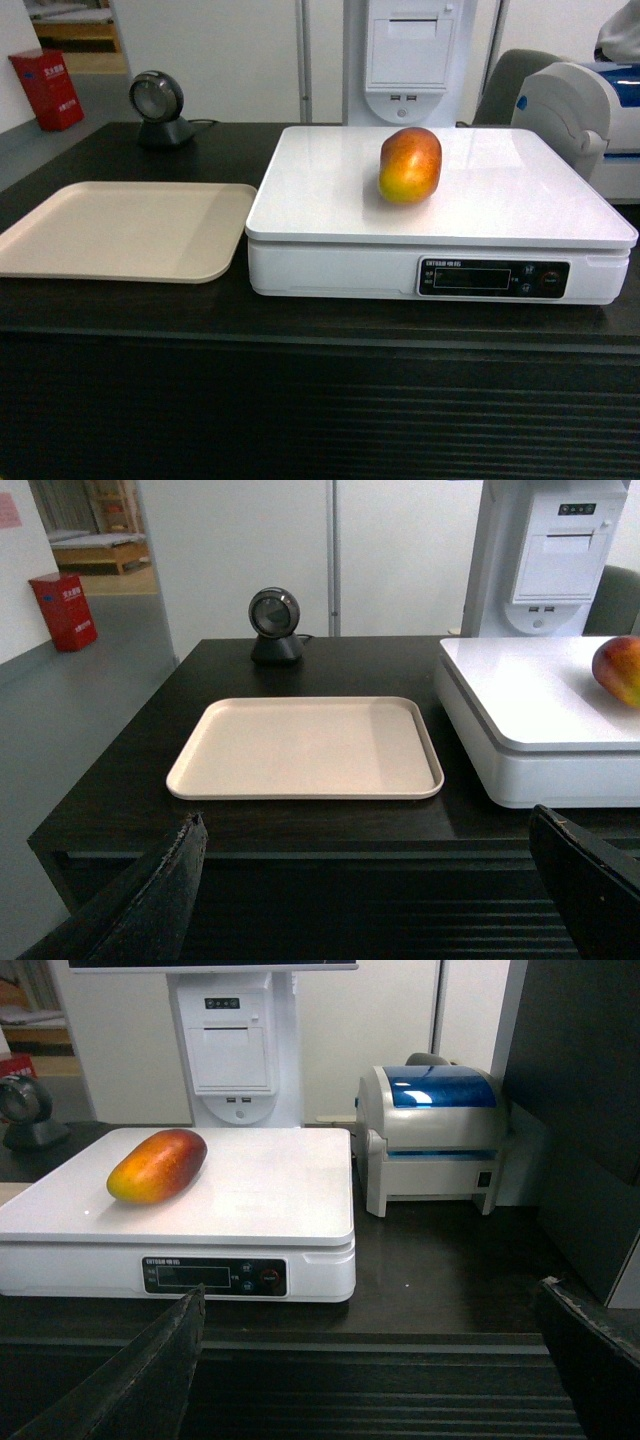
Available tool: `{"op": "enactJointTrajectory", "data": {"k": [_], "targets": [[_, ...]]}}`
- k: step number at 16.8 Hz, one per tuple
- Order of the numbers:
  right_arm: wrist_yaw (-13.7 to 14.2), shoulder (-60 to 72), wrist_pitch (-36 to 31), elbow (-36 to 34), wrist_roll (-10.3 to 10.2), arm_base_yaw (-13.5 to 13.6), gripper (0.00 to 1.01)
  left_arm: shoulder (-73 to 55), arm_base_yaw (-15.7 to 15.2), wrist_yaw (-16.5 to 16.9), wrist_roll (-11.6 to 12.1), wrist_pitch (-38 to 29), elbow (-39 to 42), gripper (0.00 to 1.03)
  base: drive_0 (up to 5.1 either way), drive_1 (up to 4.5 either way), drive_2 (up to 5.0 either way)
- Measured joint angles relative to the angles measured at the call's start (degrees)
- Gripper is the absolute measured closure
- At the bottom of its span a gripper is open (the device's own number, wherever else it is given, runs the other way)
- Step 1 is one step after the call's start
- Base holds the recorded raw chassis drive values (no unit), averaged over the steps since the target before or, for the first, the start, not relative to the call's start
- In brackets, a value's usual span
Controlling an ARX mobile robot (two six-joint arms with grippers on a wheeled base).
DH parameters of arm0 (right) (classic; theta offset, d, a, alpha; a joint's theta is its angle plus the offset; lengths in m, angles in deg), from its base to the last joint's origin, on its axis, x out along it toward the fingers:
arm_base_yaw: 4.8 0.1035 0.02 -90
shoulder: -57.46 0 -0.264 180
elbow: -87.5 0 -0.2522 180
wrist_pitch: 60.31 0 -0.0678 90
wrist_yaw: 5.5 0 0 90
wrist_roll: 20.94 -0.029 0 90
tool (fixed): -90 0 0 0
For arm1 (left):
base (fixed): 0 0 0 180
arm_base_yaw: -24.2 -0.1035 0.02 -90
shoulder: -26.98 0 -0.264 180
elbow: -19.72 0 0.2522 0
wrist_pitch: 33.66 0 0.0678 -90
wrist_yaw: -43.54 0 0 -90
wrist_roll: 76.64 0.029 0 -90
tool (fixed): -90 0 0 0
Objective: Place dark red mango on scale at checkout
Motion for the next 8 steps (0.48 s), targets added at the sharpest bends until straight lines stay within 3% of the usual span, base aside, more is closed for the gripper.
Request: {"op": "enactJointTrajectory", "data": {"k": [8], "targets": [[0.0, 0.0, 0.0, 0.0, 0.0, 0.0, 0.03, 0.0, 0.0, 0.0, 0.0, 0.0, 0.0, 0.05, 0.0, 0.0, 0.0]]}}
